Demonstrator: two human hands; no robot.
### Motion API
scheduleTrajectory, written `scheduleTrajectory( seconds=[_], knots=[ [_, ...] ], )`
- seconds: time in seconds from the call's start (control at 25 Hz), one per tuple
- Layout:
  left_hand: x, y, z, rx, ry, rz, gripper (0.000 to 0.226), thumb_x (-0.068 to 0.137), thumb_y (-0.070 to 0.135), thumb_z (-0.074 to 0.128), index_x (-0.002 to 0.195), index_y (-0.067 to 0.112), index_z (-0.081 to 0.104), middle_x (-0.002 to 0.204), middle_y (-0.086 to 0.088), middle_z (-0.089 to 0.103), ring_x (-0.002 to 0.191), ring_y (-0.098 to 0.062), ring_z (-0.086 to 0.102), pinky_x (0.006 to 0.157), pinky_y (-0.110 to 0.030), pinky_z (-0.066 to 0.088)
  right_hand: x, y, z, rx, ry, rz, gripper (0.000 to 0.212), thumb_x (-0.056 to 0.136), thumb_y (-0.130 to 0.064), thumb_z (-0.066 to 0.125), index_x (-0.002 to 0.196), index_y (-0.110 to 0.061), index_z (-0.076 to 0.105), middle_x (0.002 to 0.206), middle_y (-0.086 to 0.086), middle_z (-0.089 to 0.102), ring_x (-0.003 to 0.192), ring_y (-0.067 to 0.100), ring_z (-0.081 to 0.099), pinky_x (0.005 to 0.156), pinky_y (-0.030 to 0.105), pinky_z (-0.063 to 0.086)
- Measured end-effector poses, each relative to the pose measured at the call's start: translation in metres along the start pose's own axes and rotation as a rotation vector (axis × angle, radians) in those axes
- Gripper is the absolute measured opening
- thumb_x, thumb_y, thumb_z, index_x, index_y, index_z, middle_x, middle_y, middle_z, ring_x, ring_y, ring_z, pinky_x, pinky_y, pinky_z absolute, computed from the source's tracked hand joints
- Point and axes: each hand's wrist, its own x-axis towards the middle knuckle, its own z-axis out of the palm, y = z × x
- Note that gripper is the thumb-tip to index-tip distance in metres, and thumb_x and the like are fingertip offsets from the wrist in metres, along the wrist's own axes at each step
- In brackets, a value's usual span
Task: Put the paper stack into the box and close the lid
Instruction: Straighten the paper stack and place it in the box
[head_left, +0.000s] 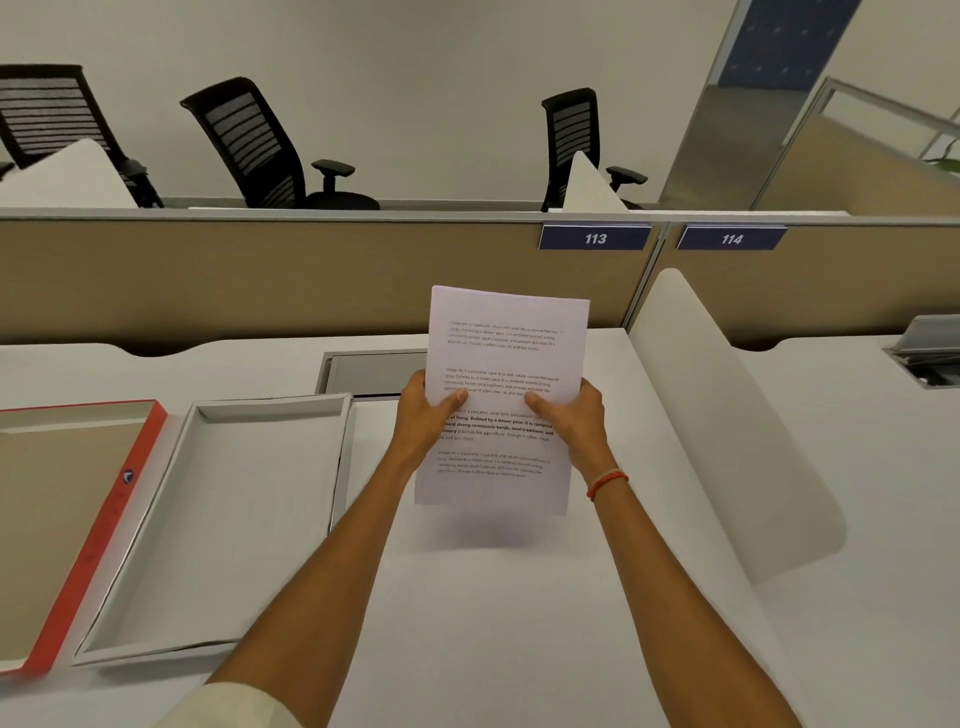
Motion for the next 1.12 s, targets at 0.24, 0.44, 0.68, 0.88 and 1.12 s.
scheduleTrajectory(
  seconds=[0.24,0.44,0.68,0.88,1.12],
  knots=[
    [0.003,0.015,-0.015,0.002,-0.063,-0.118,0.038,0.086,0.017,0.070,0.121,0.008,0.057,0.119,-0.012,0.069,0.094,-0.027,0.072,0.077,-0.041,0.061,-0.005,-0.028,0.005,-0.085,-0.074,0.102,0.035,0.074,-0.018,0.084,0.103,-0.012,0.065,0.103,0.006,0.070,0.084,0.025,0.069,0.070,0.031,0.058],
    [-0.009,0.016,-0.032,0.011,-0.071,-0.146,0.030,0.087,0.013,0.068,0.116,0.006,0.062,0.116,-0.015,0.071,0.086,-0.026,0.073,0.070,-0.038,0.061,-0.021,-0.037,0.018,-0.174,-0.099,0.124,0.025,0.077,-0.017,0.082,0.081,-0.020,0.057,0.104,0.008,0.068,0.086,0.024,0.067,0.072,0.033,0.056],
    [-0.018,0.018,-0.061,0.018,-0.053,-0.191,0.035,0.087,0.011,0.067,0.120,0.001,0.060,0.117,-0.018,0.070,0.094,-0.033,0.072,0.084,-0.049,0.059,-0.042,-0.051,0.041,-0.175,-0.148,0.102,0.045,0.078,-0.014,0.081,0.118,-0.005,0.063,0.119,0.015,0.070,0.102,0.034,0.070,0.088,0.046,0.059],
    [-0.023,0.015,-0.096,0.035,-0.025,-0.207,0.037,0.086,0.011,0.068,0.120,0.000,0.061,0.118,-0.018,0.070,0.095,-0.034,0.071,0.085,-0.050,0.059,-0.057,-0.062,0.071,-0.191,-0.172,0.111,0.046,0.076,-0.016,0.082,0.117,-0.004,0.064,0.119,0.015,0.070,0.101,0.034,0.070,0.089,0.047,0.058],
    [-0.030,0.010,-0.145,0.027,0.004,-0.226,0.036,0.085,0.008,0.069,0.119,0.000,0.061,0.116,-0.018,0.070,0.092,-0.034,0.071,0.078,-0.045,0.060,-0.080,-0.071,0.117,-0.203,-0.198,0.107,0.045,0.076,-0.016,0.082,0.117,-0.006,0.065,0.118,0.014,0.071,0.100,0.033,0.071,0.086,0.044,0.059]
  ],
)
